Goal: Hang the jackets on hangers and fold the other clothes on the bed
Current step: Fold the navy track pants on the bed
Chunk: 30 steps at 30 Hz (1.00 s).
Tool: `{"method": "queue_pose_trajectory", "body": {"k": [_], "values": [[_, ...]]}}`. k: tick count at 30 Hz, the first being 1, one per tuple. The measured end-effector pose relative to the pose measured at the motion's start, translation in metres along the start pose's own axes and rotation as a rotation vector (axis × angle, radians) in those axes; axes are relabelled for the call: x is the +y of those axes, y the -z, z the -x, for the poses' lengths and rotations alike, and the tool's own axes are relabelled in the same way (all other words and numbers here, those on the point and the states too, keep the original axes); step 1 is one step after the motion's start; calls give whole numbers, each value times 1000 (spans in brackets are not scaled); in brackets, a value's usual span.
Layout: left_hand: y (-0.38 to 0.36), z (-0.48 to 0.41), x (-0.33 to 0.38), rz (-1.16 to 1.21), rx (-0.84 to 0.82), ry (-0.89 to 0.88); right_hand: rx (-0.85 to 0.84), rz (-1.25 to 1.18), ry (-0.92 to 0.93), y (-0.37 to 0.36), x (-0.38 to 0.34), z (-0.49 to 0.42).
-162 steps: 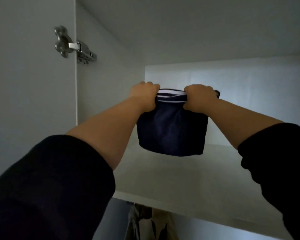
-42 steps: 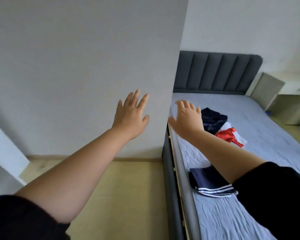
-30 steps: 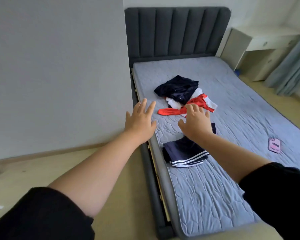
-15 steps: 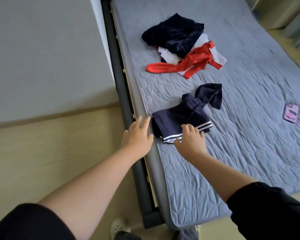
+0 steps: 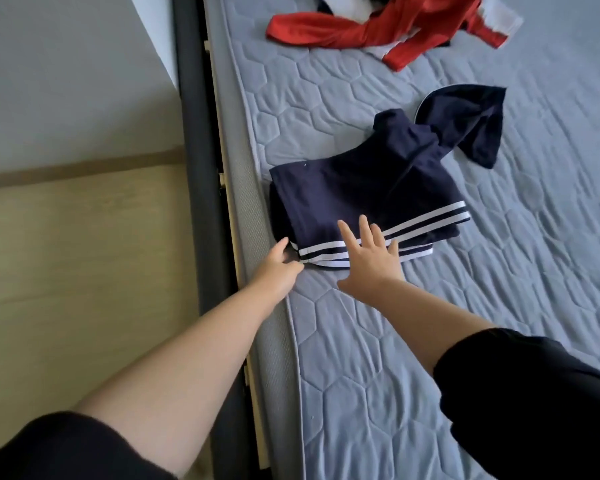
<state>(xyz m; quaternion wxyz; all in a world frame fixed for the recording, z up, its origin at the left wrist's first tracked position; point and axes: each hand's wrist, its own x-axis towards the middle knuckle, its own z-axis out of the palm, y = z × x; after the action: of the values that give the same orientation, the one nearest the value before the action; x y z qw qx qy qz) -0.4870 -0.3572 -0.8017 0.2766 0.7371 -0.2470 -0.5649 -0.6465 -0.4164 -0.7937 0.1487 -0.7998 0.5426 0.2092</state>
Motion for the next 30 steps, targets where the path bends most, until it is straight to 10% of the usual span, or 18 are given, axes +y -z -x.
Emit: {"method": "queue_pose_trajectory", "body": {"k": [7, 12, 30], "values": [[-14, -21, -32, 19, -31, -90, 114, -118, 78, -18, -8, -44], [5, 7, -8, -55, -7, -134, 84, -665, 27, 21, -1, -24], [87, 306, 245, -535, 73, -419, 225, -1009, 127, 343, 13, 204]]}}
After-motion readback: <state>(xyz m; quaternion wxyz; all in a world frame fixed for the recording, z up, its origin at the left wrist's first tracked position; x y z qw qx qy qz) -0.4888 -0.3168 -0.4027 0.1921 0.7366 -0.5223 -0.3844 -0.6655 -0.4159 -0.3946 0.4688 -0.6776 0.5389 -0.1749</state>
